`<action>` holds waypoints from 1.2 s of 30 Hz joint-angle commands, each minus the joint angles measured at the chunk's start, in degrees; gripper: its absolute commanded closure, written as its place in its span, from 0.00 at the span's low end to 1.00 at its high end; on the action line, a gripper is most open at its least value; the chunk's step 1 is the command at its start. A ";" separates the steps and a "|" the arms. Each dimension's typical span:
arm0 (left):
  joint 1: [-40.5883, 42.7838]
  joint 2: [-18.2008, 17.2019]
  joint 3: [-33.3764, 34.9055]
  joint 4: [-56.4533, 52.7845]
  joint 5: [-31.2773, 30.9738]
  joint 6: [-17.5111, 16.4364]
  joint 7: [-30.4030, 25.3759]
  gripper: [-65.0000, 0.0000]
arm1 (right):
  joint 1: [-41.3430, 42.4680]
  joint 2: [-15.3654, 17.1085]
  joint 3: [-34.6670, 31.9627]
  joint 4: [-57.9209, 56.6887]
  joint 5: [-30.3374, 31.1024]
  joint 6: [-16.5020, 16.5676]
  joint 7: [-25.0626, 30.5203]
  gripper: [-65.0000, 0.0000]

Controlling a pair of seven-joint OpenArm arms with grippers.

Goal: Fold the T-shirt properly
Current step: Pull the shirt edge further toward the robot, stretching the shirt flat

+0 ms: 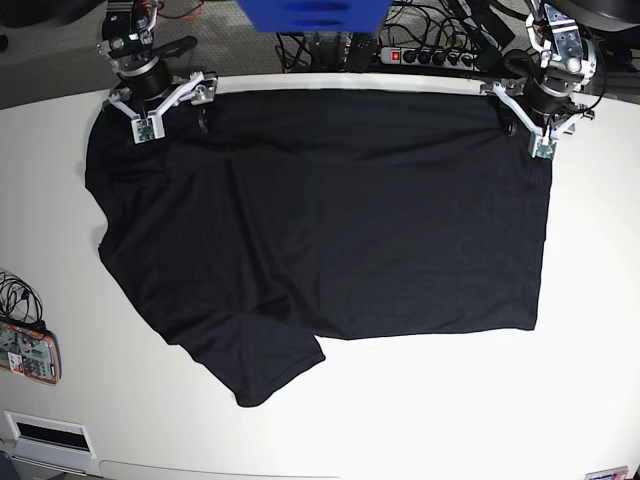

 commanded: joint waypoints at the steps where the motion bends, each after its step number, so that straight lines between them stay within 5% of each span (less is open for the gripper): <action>1: 2.32 -0.21 -0.46 -0.56 5.69 0.74 8.94 0.56 | -1.88 0.32 -0.04 -0.89 -4.62 -0.24 -8.27 0.04; 31: -1.02 0.05 -0.10 7.44 5.60 0.83 9.29 0.56 | -2.50 0.14 -1.97 3.77 -4.80 -0.24 -10.47 0.04; 36: -1.02 3.04 -0.02 11.92 6.12 0.83 9.12 0.56 | -2.41 0.14 -2.24 7.64 -4.80 -0.24 -12.23 0.04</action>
